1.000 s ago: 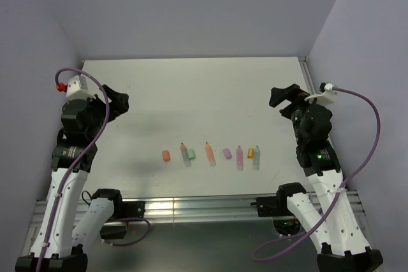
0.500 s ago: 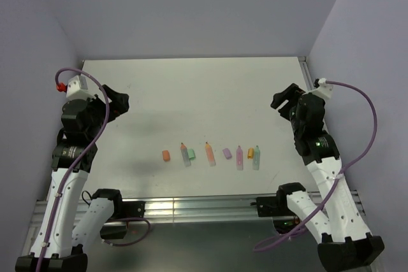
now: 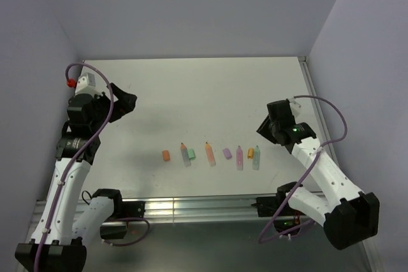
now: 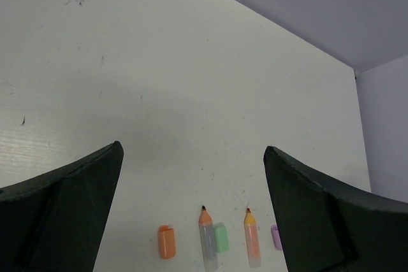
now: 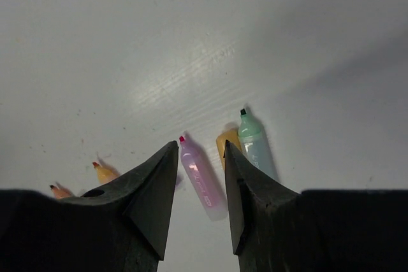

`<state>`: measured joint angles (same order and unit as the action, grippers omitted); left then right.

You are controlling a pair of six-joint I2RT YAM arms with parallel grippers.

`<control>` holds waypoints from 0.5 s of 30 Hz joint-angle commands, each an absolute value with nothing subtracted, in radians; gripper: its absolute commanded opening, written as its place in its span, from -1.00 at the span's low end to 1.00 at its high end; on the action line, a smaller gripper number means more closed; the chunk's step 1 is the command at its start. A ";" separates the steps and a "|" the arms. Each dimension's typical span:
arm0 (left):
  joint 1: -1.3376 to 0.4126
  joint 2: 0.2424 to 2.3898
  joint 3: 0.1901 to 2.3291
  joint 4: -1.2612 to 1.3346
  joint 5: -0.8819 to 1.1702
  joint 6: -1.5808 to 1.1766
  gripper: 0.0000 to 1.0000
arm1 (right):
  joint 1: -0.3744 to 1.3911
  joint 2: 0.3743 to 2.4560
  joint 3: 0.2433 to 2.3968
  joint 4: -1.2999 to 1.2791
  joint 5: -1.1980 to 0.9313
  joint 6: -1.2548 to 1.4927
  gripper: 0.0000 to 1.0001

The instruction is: Insert the pens into the pen caps

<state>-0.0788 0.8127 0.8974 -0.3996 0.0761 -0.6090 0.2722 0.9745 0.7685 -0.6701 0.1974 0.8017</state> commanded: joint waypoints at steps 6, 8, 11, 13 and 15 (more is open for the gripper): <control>-0.136 0.839 0.916 -0.367 0.074 -0.615 0.96 | 0.377 1.083 0.741 -0.726 0.296 1.006 -0.12; -0.141 0.836 0.914 -0.364 0.072 -0.615 0.96 | 0.377 1.110 0.729 -0.729 0.296 1.017 -0.04; -0.147 0.841 0.916 -0.362 0.074 -0.617 0.96 | 0.377 1.147 0.721 -0.729 0.290 1.025 -0.03; -0.150 0.845 0.919 -0.360 0.077 -0.617 0.96 | 0.377 1.157 0.713 -0.723 0.285 1.031 -0.02; -0.153 0.850 0.919 -0.360 0.074 -0.617 0.96 | 0.376 1.164 0.703 -0.719 0.278 1.041 0.00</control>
